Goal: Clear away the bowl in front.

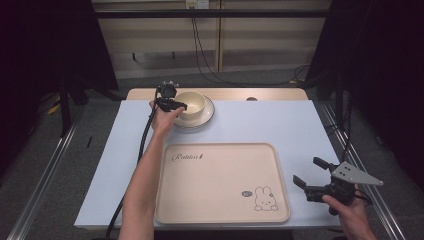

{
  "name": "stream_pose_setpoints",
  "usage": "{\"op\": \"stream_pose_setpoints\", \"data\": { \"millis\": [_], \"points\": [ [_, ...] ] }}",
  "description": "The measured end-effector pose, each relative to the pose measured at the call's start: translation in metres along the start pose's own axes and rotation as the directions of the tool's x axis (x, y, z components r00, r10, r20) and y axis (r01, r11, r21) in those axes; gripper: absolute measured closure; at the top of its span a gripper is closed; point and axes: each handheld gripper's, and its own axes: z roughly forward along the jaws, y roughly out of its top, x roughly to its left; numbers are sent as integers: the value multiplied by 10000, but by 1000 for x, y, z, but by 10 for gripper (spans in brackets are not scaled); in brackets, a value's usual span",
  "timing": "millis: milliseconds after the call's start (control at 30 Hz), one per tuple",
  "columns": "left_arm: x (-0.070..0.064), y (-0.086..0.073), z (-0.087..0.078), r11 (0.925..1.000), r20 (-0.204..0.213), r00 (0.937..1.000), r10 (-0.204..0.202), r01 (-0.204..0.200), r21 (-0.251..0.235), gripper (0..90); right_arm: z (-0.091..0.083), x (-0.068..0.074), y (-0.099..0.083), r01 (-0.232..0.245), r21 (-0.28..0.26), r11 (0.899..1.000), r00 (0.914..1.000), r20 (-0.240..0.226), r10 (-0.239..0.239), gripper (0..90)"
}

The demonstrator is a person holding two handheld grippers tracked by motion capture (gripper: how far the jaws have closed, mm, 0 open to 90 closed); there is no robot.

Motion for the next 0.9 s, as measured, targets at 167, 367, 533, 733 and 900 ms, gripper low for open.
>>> {"op": "stream_pose_setpoints", "data": {
  "millis": [167, 367, 533, 733, 900],
  "points": [
    [-1, -1, 4, 9993, 158, 9998, -83, 77, 358, 366, 0, 0, 0, -42, 15, 10000, 10000, -22, 42, 51],
    [-1, 1, 5, 9966, 157, 9984, -547, 536, 625, 484, 0, 0, 0, -82, 4, 10000, 9999, 58, 82, 49],
    [-1, 1, 4, 9952, 145, 9978, -646, 634, 744, 595, 0, 0, 0, -77, -16, 10000, 10000, 42, 77, 49],
    [4, 3, 5, 9898, 231, 9931, -1152, 1128, 870, 703, 0, 0, 0, -92, -18, 10000, 9999, 77, 92, 48],
    [5, 4, 5, 9878, 514, 9907, -1263, 1208, 984, 764, 0, -1, 0, -33, -34, 10000, 9999, 107, 33, 48]
  ]
}}
